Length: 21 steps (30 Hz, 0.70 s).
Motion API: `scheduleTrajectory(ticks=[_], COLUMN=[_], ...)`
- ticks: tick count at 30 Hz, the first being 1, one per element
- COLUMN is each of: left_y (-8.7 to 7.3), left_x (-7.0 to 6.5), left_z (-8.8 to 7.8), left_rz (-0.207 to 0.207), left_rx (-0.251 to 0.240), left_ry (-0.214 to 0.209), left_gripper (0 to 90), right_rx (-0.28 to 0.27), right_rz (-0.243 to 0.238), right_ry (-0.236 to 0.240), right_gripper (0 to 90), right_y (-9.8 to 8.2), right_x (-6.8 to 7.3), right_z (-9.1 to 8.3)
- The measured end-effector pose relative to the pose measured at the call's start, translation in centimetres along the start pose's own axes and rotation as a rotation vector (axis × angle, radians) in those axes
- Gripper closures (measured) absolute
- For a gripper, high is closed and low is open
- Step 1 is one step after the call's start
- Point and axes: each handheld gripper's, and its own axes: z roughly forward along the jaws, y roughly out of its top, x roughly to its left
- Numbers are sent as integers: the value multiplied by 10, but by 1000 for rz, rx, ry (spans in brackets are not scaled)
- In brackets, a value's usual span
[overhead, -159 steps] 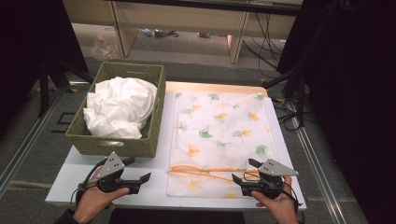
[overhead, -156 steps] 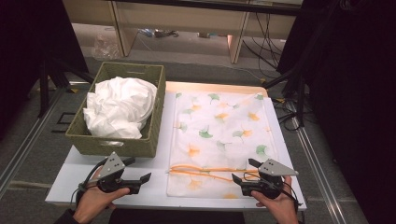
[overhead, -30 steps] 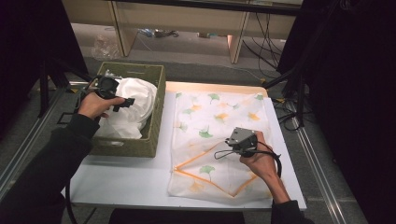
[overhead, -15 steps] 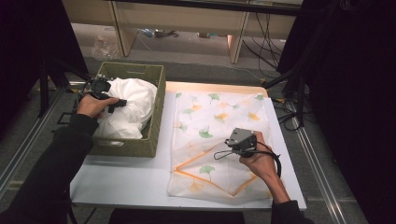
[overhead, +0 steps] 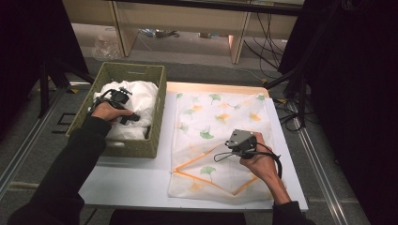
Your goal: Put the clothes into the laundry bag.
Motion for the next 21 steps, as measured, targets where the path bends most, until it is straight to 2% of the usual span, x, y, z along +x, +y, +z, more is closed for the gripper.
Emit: scheduleTrajectory(ticks=[3,4,5,8,9,10,11,12,13,14,16,17,18,19,20,21], left_y=[0,0,3,5,5,3,2,2,2,2,0,0,0,0,0,0], left_x=[7,8,8,7,8,12,13,14,14,15,15,14,15,16,16,15], left_z=[8,10,11,14,17,17,15,12,12,10,5,3,0,-5,-5,-6], left_rz=[-33,-57,-61,-57,-53,-59,-65,-62,-62,-50,-29,-28,-13,22,22,36], left_rx=[9,4,14,31,37,49,36,32,32,18,-2,-11,-15,-15,-15,-22], left_ry=[82,84,105,112,73,12,3,-30,-30,-54,-124,-160,-209,-308,-308,-354], left_gripper=[0,0,0,0,0,108,213,325,411,411,511,533,543,554,553,553], right_rx=[2,3,3,2,3,2,1,-3,-3,-1,-4,0,0,2,2,10], right_rz=[10,10,9,10,9,7,13,1,1,14,3,15,16,19,19,-5], right_ry=[6,6,6,6,6,7,7,3,3,8,4,9,9,9,9,-1], right_gripper=[897,896,896,896,896,896,896,896,896,896,896,896,896,896,896,896], right_y=[-1,-1,-1,-1,-1,0,0,0,0,0,0,0,0,0,0,0], right_x=[1,1,1,1,1,2,2,2,2,2,1,2,2,1,1,-1], right_z=[0,0,0,0,0,0,0,-1,-1,0,0,0,0,0,0,0])
